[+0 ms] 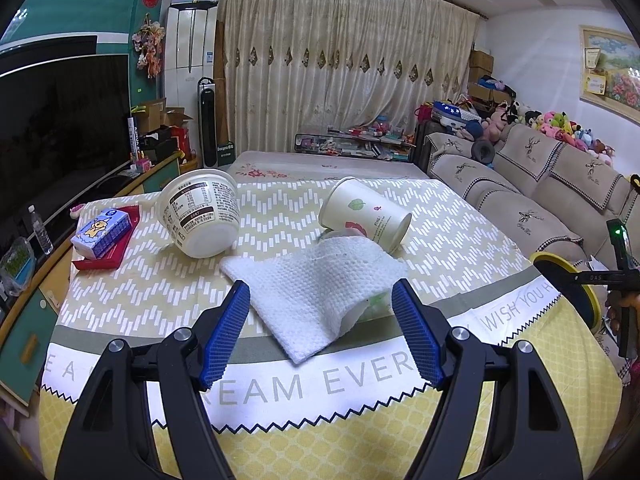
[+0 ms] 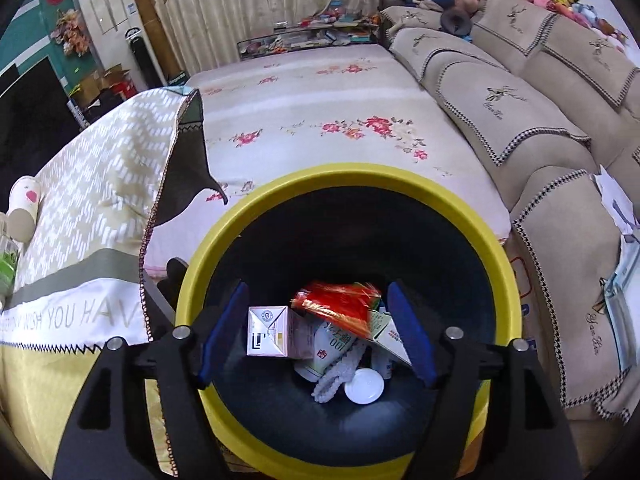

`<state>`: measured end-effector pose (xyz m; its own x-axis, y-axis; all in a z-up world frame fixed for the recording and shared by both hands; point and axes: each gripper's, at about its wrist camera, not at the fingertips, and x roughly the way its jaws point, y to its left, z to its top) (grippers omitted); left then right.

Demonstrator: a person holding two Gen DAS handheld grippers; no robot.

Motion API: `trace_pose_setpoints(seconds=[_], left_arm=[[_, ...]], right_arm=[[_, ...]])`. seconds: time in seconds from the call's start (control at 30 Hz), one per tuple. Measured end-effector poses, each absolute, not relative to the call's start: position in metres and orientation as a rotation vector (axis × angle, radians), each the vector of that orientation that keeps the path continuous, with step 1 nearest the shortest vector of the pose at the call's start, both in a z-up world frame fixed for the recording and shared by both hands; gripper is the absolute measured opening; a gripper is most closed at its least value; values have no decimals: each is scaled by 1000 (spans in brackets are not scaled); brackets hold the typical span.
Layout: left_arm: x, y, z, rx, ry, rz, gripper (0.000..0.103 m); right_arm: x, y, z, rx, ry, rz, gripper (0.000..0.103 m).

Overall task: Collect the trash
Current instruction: 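Carry the red packet over the bin and open the right gripper, then grasp the white towel with the left gripper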

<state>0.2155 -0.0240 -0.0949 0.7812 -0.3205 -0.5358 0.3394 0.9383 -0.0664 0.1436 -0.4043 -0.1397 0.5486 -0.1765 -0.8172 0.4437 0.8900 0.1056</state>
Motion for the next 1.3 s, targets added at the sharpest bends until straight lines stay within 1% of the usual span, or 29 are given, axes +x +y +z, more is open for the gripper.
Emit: trace_pose_setpoints(seconds=[0.17, 0.47, 0.63, 0.73, 0.87, 0.9, 0.93, 1.0, 1.07, 1.1, 1.17, 1.3], left_arm=[[214, -28, -96, 46, 578, -356, 73], [219, -35, -102, 55, 622, -390, 73], [222, -49, -103, 108, 633, -386, 73], [225, -57, -108, 145, 654, -401, 67], [234, -62, -114, 158, 708, -416, 67], [237, -64, -117, 171, 729, -412, 65], [241, -65, -120, 187, 751, -404, 60], [246, -68, -126, 211, 796, -409, 58], [252, -65, -132, 215, 830, -399, 52], [255, -62, -134, 209, 848, -394, 51], [260, -58, -138, 192, 870, -388, 44], [263, -58, -140, 206, 866, -375, 42]], right_arm=[[134, -399, -132, 342, 879, -363, 72], [124, -375, -132, 338, 869, -304, 73], [122, -365, -129, 334, 859, -266, 74], [121, -361, -129, 337, 853, -254, 74], [118, -364, -131, 347, 852, -246, 75], [117, -365, -132, 350, 850, -245, 75], [117, -366, -132, 354, 849, -244, 75], [116, -367, -133, 363, 846, -241, 76], [115, -370, -134, 369, 846, -238, 77], [115, -370, -135, 372, 847, -238, 77], [115, -371, -136, 376, 848, -237, 77], [115, -372, -139, 386, 851, -229, 77]])
